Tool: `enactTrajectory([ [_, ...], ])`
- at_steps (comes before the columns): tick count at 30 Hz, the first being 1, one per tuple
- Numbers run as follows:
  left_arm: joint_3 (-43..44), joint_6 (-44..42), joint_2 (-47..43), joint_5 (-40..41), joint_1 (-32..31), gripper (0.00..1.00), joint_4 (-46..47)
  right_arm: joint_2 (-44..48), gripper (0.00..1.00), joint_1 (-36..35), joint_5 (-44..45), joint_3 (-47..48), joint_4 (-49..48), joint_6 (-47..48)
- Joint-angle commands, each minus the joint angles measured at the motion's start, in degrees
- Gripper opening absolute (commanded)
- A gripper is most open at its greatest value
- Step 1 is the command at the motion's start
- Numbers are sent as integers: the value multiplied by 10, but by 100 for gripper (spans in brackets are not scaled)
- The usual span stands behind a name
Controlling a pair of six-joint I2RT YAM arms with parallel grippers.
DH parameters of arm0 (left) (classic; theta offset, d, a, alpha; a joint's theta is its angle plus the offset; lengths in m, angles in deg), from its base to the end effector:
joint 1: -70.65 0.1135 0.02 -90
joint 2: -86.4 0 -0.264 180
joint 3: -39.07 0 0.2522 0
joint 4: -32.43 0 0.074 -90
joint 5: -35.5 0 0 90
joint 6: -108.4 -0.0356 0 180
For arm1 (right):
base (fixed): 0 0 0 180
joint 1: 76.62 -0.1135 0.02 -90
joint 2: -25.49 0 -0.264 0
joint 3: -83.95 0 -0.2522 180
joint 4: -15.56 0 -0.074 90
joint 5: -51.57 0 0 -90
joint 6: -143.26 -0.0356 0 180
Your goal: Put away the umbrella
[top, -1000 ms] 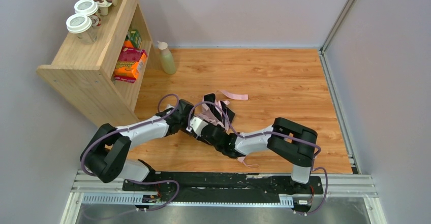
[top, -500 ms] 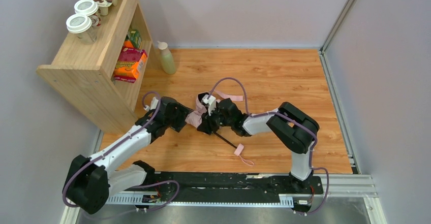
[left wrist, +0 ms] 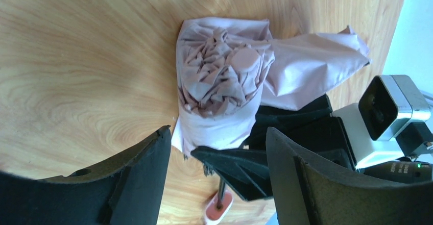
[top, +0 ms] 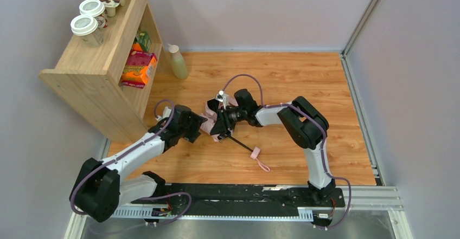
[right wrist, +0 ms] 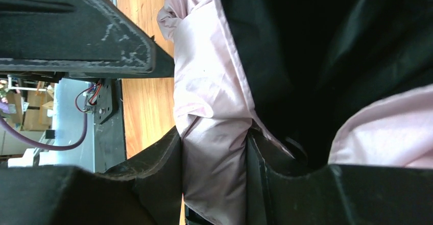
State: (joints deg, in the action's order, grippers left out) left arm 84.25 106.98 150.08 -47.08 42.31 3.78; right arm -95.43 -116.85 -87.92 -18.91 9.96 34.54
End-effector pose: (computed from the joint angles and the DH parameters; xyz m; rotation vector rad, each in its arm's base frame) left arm 0.1927 -0.0987 0.1900 -1.3304 2.1644 -0.7632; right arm 0.2987 0.2881 0.1055 -0.9488 2.1951 1.4941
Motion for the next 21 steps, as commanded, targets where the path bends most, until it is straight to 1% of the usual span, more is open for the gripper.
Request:
enactTrajectory([
  [1, 0, 13, 40, 30, 2, 74, 69, -85, 0, 1, 55, -32, 291, 0],
  [2, 6, 9, 63, 16, 2, 75, 95, -85, 0, 1, 55, -31, 292, 3],
  [5, 24, 1, 109, -14, 2, 75, 106, -88, 0, 6, 58, -28, 295, 7],
  [8, 19, 5, 143, -5, 2, 75, 118, -86, 0, 7, 61, -19, 304, 16],
  [12, 29, -26, 169, 29, 2, 75, 72, -76, 0, 7, 73, -6, 330, 41],
  [13, 33, -33, 186, 32, 1, 75, 51, -71, 0, 7, 76, -1, 338, 50],
  [16, 34, -31, 225, 28, 1, 76, 29, -53, 0, 4, 74, 8, 344, 58],
  [18, 32, -38, 246, 32, 1, 68, 19, -42, 0, 0, 73, 17, 353, 67],
  [20, 24, -38, 259, 35, 2, 46, 21, -29, 0, -8, 81, 27, 365, 77],
  [21, 19, -35, 258, 31, 2, 30, 22, -25, 0, -11, 84, 32, 371, 79],
])
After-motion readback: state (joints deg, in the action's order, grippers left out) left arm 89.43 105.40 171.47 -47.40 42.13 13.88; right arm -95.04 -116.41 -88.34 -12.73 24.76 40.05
